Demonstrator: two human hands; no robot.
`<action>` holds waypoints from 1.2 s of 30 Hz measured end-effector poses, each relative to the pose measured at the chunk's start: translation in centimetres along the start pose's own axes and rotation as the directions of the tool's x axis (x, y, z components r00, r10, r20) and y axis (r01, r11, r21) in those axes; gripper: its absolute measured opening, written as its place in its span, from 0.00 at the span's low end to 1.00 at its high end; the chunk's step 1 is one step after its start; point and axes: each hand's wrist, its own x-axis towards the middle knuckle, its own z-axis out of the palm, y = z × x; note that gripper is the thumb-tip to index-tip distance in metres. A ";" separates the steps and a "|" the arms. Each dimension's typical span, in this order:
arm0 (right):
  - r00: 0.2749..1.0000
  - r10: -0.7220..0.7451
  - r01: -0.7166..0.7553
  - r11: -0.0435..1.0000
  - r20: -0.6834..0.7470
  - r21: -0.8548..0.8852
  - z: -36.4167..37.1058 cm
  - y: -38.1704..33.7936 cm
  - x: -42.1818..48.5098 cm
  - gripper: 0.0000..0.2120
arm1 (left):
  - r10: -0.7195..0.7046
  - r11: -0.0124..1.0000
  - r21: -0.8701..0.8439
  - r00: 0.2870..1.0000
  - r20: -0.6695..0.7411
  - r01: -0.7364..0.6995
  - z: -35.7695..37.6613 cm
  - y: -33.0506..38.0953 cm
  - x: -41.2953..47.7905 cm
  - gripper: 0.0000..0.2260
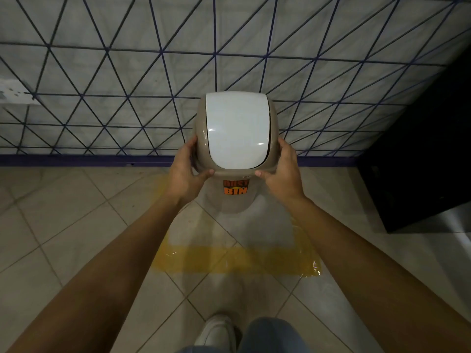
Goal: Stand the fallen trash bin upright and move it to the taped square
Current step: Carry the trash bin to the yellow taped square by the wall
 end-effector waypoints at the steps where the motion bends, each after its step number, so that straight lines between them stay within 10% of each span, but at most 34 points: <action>1: 1.000 -0.001 0.001 1.000 0.002 0.001 0.0 0.0 0.1 0.43 | -0.006 1.000 -0.002 1.000 0.003 0.006 0.0 0.1 0.2 0.37; 36: 0.997 0.069 -0.073 0.994 0.044 0.085 -1.0 1.7 1.4 0.36 | -0.189 0.982 0.015 0.982 0.019 0.189 -0.4 1.5 1.0 0.39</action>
